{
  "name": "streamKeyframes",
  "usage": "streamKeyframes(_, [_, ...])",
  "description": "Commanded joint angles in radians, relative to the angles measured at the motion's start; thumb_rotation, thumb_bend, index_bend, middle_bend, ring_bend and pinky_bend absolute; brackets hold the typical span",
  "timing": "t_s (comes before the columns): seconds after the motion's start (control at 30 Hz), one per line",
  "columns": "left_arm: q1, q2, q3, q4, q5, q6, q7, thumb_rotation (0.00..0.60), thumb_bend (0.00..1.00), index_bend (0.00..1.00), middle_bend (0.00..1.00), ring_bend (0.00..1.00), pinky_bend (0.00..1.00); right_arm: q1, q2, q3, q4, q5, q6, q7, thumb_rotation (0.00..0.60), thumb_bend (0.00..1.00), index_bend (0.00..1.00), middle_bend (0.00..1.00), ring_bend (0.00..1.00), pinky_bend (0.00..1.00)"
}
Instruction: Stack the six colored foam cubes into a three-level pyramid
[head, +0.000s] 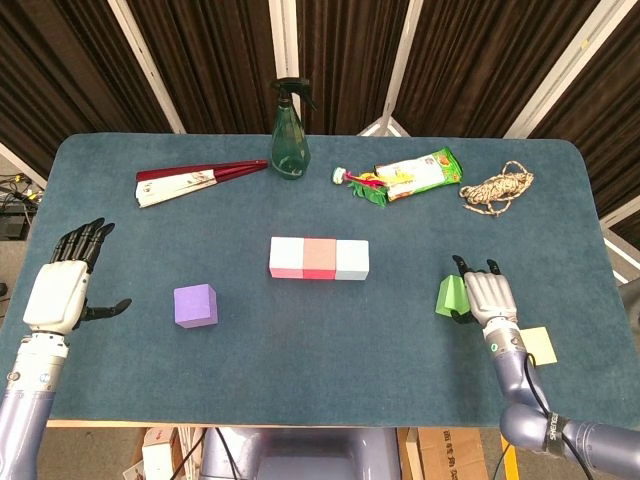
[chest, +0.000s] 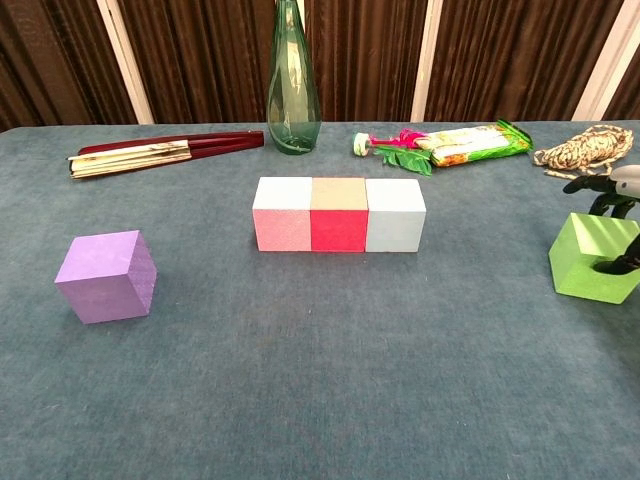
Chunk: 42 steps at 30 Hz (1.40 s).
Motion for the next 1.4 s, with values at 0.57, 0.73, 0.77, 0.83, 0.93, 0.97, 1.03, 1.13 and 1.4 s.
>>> streamKeyframes(0.57, [-0.002, -0.001, -0.002, 0.006, -0.009, -0.005, 0.000, 0.600, 0.06, 0.00, 0.00, 0.00, 0.04, 0.071, 0.040, 0.149, -0.156, -0.147, 0.019, 0.045, 0.600, 0.31, 0.12, 0.48, 0.38, 0.05])
streamKeyframes(0.73, [-0.002, 0.000, -0.005, 0.009, -0.014, -0.005, -0.003, 0.600, 0.06, 0.00, 0.00, 0.00, 0.04, 0.133, 0.030, 0.192, -0.162, -0.087, 0.002, -0.002, 0.600, 0.31, 0.12, 0.48, 0.38, 0.05])
streamKeyframes(0.77, [-0.002, -0.001, -0.006, 0.010, -0.016, -0.006, -0.004, 0.600, 0.06, 0.00, 0.00, 0.00, 0.04, 0.144, 0.026, 0.198, -0.163, -0.078, -0.002, -0.010, 0.600, 0.31, 0.12, 0.48, 0.38, 0.05])
streamKeyframes(0.83, [-0.004, -0.001, -0.007, 0.013, -0.022, -0.010, -0.006, 0.600, 0.06, 0.00, 0.00, 0.00, 0.04, 0.174, 0.013, 0.208, -0.164, -0.050, -0.008, -0.036, 0.600, 0.31, 0.12, 0.48, 0.38, 0.05])
streamKeyframes(0.93, [-0.005, -0.001, -0.008, 0.016, -0.026, -0.013, -0.007, 0.600, 0.06, 0.00, 0.00, 0.00, 0.04, 0.213, -0.010, 0.208, -0.158, -0.017, -0.013, -0.079, 0.600, 0.31, 0.12, 0.48, 0.38, 0.05])
streamKeyframes(0.97, [-0.005, -0.001, -0.008, 0.017, -0.027, -0.014, -0.008, 0.600, 0.06, 0.00, 0.00, 0.00, 0.04, 0.228, -0.021, 0.209, -0.154, -0.004, -0.014, -0.093, 0.600, 0.31, 0.12, 0.48, 0.38, 0.05])
streamKeyframes(1.03, [-0.005, 0.000, -0.008, 0.017, -0.030, -0.016, -0.011, 0.600, 0.06, 0.00, 0.00, 0.00, 0.04, 0.251, -0.040, 0.211, -0.146, 0.018, -0.013, -0.114, 0.600, 0.31, 0.12, 0.48, 0.38, 0.05])
streamKeyframes(1.13, [-0.005, 0.002, -0.011, 0.020, -0.033, -0.016, -0.016, 0.600, 0.06, 0.00, 0.00, 0.00, 0.04, 0.294, -0.072, 0.214, -0.127, 0.058, -0.008, -0.155, 0.600, 0.31, 0.12, 0.48, 0.38, 0.05])
streamKeyframes(1.4, [-0.007, 0.006, -0.014, 0.024, -0.046, -0.030, -0.033, 0.600, 0.06, 0.00, 0.00, 0.00, 0.04, 0.398, -0.158, 0.236, -0.049, 0.183, 0.008, -0.243, 0.600, 0.31, 0.12, 0.48, 0.38, 0.05])
